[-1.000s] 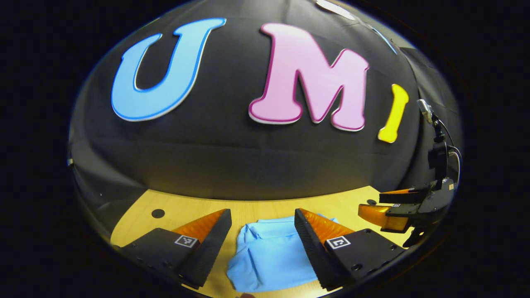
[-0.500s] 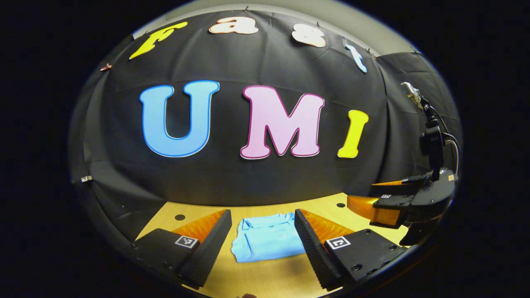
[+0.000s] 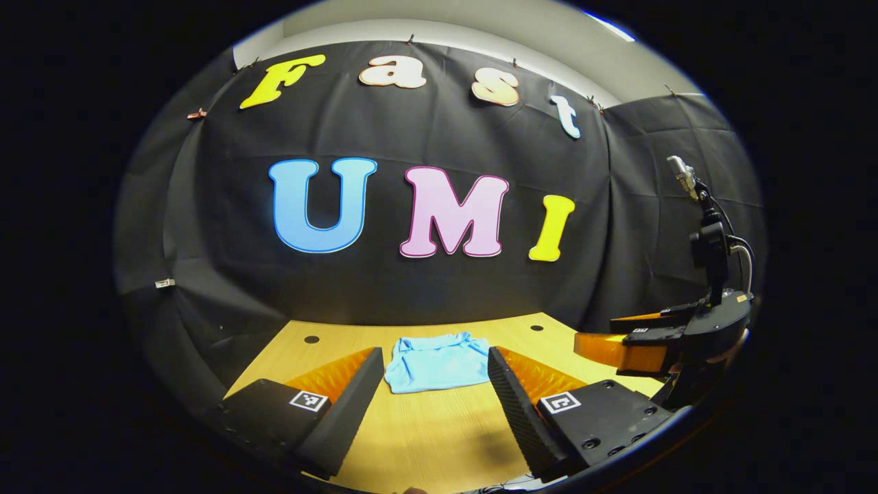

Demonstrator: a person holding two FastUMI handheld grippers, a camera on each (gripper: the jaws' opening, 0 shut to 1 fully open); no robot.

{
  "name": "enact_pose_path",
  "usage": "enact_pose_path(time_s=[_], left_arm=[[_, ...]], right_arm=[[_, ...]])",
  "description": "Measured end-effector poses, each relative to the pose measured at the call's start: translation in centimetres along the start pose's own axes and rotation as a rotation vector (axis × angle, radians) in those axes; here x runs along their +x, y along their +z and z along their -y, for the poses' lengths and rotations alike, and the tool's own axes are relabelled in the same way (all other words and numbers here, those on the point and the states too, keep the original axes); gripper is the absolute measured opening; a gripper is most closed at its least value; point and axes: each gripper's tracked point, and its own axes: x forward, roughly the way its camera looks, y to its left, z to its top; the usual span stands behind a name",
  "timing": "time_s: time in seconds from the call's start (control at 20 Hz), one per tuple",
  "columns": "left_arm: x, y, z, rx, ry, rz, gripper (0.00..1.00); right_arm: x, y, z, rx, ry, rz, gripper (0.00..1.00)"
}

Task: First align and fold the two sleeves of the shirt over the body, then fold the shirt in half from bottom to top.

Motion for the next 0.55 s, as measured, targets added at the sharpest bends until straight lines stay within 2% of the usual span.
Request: enact_pose_path(time_s=[0.2, 0.35, 0.55], left_arm=[[-3.4, 0.9, 1.5, 0.005, -0.004, 0.045, 0.97], [-5.6, 1.0, 2.7, -0.032, -0.004, 0.044, 0.97], [-5.9, 1.3, 2.7, -0.06, 0.001, 0.069, 0.97]], right_arm=[[-3.3, -0.2, -0.8, 0.003, 0.026, 0.043, 0.96], [-4.9, -0.7, -0.8, -0.004, 0.033, 0.045, 0.96], [-6.3, -0.8, -0.4, -0.018, 0.038, 0.055, 0.97]])
